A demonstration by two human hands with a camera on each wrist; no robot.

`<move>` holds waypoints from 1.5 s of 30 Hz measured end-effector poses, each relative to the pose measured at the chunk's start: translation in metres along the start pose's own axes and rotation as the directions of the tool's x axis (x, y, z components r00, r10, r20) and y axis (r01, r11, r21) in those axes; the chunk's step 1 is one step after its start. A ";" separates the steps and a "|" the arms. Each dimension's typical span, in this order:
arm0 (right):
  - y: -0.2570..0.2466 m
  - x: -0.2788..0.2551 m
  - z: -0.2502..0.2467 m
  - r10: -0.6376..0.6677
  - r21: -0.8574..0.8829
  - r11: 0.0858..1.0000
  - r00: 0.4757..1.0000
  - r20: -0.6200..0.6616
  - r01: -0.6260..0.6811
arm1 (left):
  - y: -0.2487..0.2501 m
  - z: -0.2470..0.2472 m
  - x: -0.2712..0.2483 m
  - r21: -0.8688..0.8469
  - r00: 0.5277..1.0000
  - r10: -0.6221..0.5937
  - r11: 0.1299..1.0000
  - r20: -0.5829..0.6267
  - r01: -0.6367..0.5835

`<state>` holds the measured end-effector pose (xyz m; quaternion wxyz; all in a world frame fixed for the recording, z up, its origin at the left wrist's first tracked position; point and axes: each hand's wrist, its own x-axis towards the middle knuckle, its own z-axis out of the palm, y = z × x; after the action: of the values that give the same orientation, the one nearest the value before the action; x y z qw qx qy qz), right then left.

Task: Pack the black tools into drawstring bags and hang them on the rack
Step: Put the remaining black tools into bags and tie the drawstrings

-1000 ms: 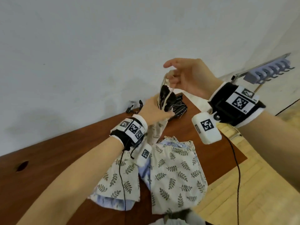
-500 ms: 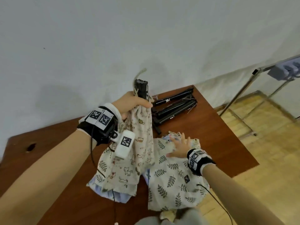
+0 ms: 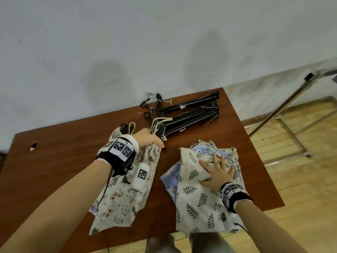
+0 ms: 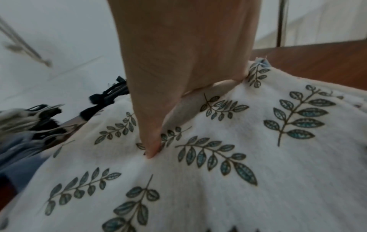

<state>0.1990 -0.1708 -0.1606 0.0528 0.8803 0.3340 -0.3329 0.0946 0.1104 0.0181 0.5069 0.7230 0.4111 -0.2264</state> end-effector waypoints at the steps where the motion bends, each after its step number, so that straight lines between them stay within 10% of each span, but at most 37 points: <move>1: 0.013 0.001 -0.007 -0.007 -0.014 1.000 1.000 0.006 0.007 | -0.003 0.006 0.015 0.020 0.999 -0.035 0.999 -0.027 0.035; 15: 0.076 -0.002 -0.046 0.113 0.219 0.974 0.962 -0.247 -0.058 | -0.057 0.068 0.106 0.318 0.787 -0.182 0.843 -0.590 0.434; 25: 0.064 0.007 -0.062 0.115 0.120 0.988 0.983 -0.142 -0.098 | -0.080 0.071 0.104 0.536 0.858 0.057 0.801 -0.511 0.266; 30: 0.039 -0.014 -0.114 -0.020 0.271 0.958 0.964 -0.264 0.094 | -0.020 0.064 0.075 0.625 0.940 0.320 0.759 -0.116 -0.182; 34: 0.008 -0.037 -0.157 -0.218 0.249 0.913 0.903 -0.370 0.322 | 0.038 0.086 0.040 0.427 0.747 0.624 0.625 0.228 -0.653; 37: -0.013 -0.062 -0.185 -0.301 0.221 0.876 0.844 -0.444 0.429 | 0.065 0.088 0.018 0.359 0.715 0.617 0.619 0.328 -0.698; 40: -0.011 -0.081 -0.206 -0.296 0.193 0.884 0.829 -0.475 0.427 | 0.061 0.072 0.015 0.472 0.790 0.464 0.634 0.401 -0.612; 45: -0.002 -0.097 -0.222 -0.124 -0.018 0.992 0.954 -0.272 0.124 | 0.029 0.038 0.017 0.716 0.808 0.384 0.387 0.447 -0.580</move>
<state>0.2661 -0.1528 0.0709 -0.0142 0.8949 0.3928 -0.2113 0.1318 0.0778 0.0066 0.1877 0.9321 -0.0306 -0.3081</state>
